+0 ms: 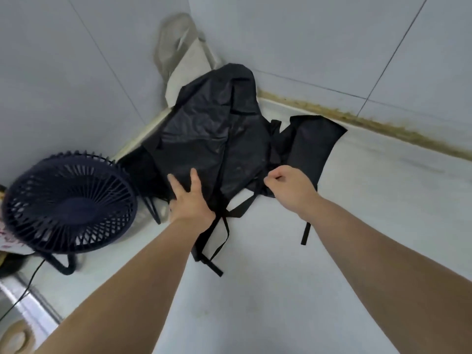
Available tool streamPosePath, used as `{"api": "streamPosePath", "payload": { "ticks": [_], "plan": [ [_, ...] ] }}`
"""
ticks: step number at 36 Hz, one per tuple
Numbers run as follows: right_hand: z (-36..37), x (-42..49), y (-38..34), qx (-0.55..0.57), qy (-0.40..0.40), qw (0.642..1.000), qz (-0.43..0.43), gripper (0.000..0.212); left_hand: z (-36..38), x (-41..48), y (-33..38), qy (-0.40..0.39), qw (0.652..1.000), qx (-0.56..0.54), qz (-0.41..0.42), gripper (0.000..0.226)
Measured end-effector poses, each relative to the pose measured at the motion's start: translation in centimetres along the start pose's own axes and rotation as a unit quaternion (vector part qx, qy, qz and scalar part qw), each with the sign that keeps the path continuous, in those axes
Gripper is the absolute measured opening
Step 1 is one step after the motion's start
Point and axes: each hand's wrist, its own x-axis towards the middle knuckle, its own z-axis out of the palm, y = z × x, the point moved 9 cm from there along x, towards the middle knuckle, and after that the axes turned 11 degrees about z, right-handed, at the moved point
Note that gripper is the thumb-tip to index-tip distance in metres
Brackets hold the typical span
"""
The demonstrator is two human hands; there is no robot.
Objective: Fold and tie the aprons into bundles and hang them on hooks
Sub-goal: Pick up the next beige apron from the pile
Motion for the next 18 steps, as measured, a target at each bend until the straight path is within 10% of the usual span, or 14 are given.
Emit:
{"api": "streamPosePath", "payload": {
  "ticks": [5,8,11,14,18],
  "plan": [
    [0.8,1.0,0.2,0.014,-0.017,1.0,0.018,0.026,-1.5,2.3,-0.5,0.049,0.996,-0.068,0.016,0.076],
    [1.3,0.9,-0.2,0.087,-0.048,0.995,0.025,0.057,-3.8,2.0,1.5,0.117,0.948,-0.293,0.037,0.038],
    [1.3,0.5,-0.3,0.28,-0.104,0.949,0.097,0.088,-5.0,-0.2,5.1,0.078,0.848,-0.521,0.052,0.041],
    [1.5,-0.1,-1.2,0.391,-0.202,0.884,0.158,0.114,-5.4,-2.4,8.5,-0.006,0.877,-0.449,0.171,0.027],
    [-2.5,-2.4,-2.9,0.201,-0.087,0.974,0.058,0.03,-1.8,-5.4,10.5,-0.196,0.902,-0.302,0.236,0.017]
  ]
}}
